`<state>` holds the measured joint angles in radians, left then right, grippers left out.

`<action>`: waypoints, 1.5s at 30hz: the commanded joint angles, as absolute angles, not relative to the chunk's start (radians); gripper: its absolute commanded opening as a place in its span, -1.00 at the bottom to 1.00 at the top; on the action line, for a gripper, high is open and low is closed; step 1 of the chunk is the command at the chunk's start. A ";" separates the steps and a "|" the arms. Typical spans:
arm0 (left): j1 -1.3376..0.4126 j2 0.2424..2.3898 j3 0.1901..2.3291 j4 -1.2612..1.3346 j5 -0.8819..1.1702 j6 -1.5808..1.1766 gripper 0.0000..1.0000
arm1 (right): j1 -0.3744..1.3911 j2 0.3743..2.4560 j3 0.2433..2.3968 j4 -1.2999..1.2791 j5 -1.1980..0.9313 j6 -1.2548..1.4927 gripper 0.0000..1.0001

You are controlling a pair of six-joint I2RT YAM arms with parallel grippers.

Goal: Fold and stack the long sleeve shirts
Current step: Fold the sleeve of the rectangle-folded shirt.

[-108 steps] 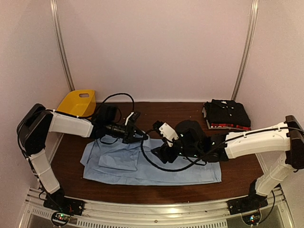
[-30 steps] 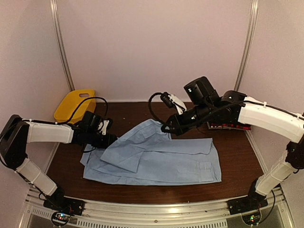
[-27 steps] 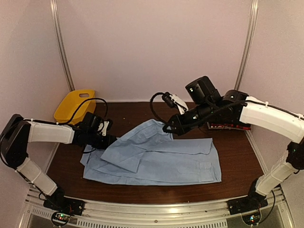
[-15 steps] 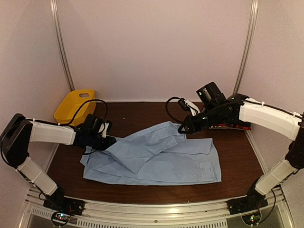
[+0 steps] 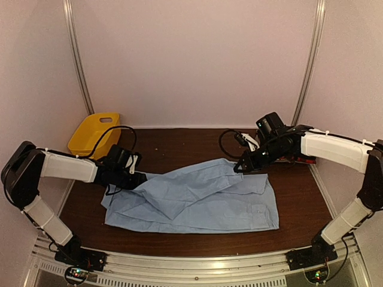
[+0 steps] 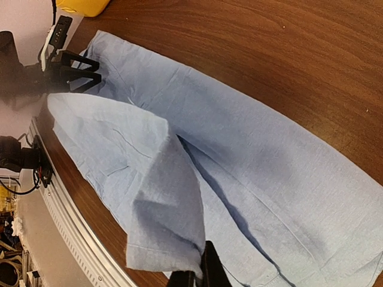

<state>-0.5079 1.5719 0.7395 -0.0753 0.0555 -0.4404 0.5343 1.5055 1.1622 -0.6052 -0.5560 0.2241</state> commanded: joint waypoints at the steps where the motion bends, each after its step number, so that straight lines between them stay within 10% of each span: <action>1: -0.512 1.582 0.746 -0.039 0.041 -0.422 0.26 | 0.512 1.558 1.156 -0.562 -0.581 0.192 -0.93; 45: -0.489 1.504 0.817 -0.021 -0.276 -0.380 0.35 | 0.331 1.685 1.057 -0.521 -0.541 0.149 -0.83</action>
